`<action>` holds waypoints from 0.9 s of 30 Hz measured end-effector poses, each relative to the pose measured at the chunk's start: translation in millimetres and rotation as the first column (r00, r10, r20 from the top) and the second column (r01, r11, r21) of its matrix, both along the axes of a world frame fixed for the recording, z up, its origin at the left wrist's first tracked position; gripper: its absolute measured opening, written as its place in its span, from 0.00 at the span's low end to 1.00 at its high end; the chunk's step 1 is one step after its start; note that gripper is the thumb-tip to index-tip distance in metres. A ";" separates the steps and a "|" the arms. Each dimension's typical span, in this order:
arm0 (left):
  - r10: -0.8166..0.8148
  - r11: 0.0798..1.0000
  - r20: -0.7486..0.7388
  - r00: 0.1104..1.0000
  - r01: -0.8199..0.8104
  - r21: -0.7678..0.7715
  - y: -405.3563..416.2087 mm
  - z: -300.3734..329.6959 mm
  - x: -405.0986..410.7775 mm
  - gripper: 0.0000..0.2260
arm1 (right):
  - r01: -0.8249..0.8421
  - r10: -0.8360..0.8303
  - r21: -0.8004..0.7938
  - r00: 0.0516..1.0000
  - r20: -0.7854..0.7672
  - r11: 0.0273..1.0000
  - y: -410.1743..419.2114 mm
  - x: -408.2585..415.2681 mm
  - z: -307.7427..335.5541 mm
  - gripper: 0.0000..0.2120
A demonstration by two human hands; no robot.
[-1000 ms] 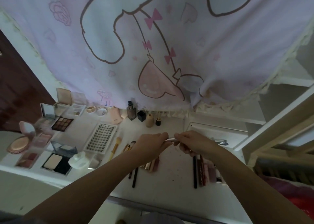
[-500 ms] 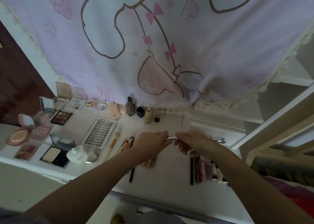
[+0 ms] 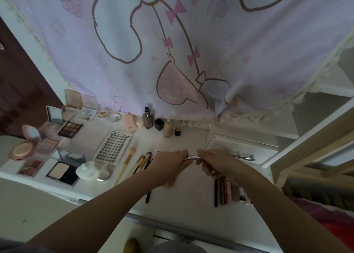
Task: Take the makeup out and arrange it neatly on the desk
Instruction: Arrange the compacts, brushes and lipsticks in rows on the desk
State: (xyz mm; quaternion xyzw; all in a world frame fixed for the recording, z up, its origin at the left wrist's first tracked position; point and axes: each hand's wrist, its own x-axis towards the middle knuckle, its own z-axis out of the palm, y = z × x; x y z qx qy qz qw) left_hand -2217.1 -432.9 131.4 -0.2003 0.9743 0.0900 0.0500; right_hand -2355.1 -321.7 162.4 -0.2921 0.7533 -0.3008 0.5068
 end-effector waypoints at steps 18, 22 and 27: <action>0.026 0.999 0.053 0.998 -0.028 0.035 -3.4 -6.4 9.0 0.16 | -0.091 0.091 0.007 0.994 -0.062 0.996 -15.1 3.6 -12.1 0.12; 0.028 0.997 0.064 0.998 -0.033 0.070 -5.0 -5.9 10.2 0.15 | -0.081 0.082 0.031 0.997 -0.015 0.996 -16.2 1.8 -13.6 0.12; -0.019 0.999 0.058 0.998 0.016 0.046 -7.7 -10.1 9.2 0.16 | -0.082 0.082 0.060 0.997 0.007 0.995 -17.8 1.0 -16.5 0.13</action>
